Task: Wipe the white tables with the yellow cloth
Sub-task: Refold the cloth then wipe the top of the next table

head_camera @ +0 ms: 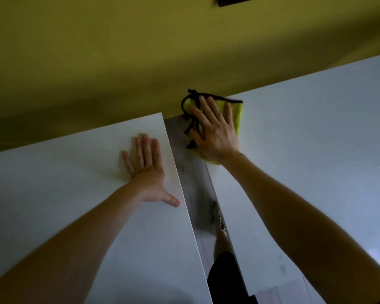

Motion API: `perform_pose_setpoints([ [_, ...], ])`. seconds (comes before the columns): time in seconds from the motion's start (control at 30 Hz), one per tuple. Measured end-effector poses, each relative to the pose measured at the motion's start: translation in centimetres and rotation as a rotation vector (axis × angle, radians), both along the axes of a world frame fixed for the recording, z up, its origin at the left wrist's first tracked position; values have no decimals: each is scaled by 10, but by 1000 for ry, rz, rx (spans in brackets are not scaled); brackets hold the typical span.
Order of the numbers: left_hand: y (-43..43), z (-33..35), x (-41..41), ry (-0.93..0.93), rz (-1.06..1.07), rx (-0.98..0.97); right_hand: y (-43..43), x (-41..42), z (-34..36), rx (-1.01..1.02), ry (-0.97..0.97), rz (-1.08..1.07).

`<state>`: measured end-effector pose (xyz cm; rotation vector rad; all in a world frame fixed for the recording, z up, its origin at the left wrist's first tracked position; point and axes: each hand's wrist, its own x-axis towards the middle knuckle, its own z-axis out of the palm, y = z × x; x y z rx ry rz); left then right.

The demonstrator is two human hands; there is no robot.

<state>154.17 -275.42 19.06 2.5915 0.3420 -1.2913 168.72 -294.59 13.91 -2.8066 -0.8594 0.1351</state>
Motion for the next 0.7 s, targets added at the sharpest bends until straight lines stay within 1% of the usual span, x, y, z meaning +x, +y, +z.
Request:
perform_pose_setpoints([
  [0.13, 2, 0, 0, -5, -5, -21, -104, -86, 9, 9, 8, 226],
  [0.17, 2, 0, 0, -10, -3, -26, -127, -101, 16, -2, 9, 237],
  [0.2, 2, 0, 0, -17, -3, -30, -144, -112, 22, -29, 17, 194],
  [0.27, 2, -1, -1, -21, -3, -42, -155, -131, 29, -85, 61, 28],
  [0.3, 2, -1, -1, -24, 1, -45, -149, -140, 29, -102, 86, -31],
  [0.37, 1, 1, -1, -25, 12, -42, -126, -150, 25, -146, 93, -66],
  [0.43, 1, 1, -1, -24, -1, -33, -98, -127, 17, -140, 89, -93],
  [0.6, -1, -1, 0, -10, -7, 10, -14, 7, 9, -101, 62, -94],
  [0.63, -1, -1, 0, -12, -12, 18, -5, 19, 6, -104, 53, -97],
  [0.7, 0, -2, 1, -12, -8, 27, -5, 17, 4, -82, 32, -79],
])
